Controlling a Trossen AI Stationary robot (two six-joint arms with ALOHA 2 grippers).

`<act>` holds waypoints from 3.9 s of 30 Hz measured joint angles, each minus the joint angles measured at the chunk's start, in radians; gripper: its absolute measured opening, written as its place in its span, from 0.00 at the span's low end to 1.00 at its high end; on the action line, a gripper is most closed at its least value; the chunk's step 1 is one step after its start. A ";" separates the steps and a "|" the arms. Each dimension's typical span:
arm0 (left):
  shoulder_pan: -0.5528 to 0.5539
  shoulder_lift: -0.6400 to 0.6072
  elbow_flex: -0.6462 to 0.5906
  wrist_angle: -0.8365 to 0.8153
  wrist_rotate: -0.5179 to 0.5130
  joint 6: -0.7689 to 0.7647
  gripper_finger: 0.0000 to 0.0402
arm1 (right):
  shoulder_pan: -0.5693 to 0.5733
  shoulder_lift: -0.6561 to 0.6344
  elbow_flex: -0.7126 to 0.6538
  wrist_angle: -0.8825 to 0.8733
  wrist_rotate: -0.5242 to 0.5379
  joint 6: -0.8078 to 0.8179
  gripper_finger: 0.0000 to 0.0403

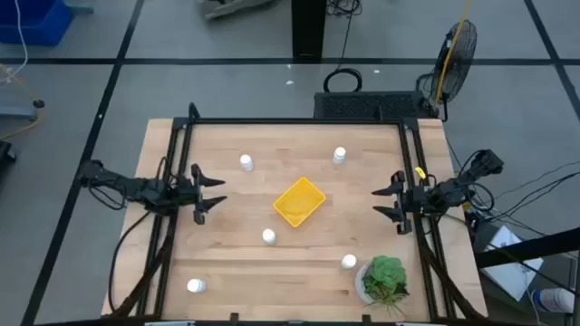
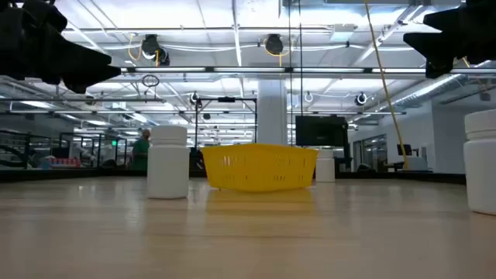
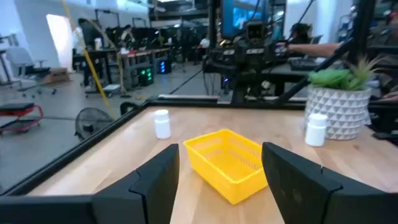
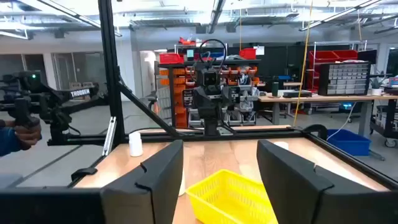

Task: Pick and place pill bottles into a basket
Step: Put the white medicine bottle into the yellow bin

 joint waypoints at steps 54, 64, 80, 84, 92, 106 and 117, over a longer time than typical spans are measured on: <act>0.166 0.091 0.000 -0.018 0.228 -0.087 0.58 | -0.797 1.175 1.205 -1.087 -0.034 0.172 0.49; 0.166 0.091 0.000 -0.020 0.229 -0.116 0.58 | -0.987 1.229 1.254 -0.898 -0.325 0.124 0.64; 0.166 0.122 0.000 -0.021 0.226 -0.159 0.58 | -1.157 1.365 1.299 -1.245 -0.505 0.221 0.81; 0.166 0.128 0.000 -0.021 0.225 -0.159 0.58 | -1.142 1.463 1.358 -1.274 -0.506 0.230 0.82; 0.166 0.129 -0.001 -0.021 0.225 -0.153 0.58 | -1.138 1.615 1.384 -1.251 -0.528 0.199 0.81; 0.166 0.129 -0.001 -0.022 0.226 -0.178 0.58 | -1.129 1.671 1.383 -1.158 -0.530 0.182 0.81; 0.166 0.129 -0.001 -0.022 0.228 -0.184 0.58 | -1.125 1.671 1.296 -1.095 -0.530 0.178 0.81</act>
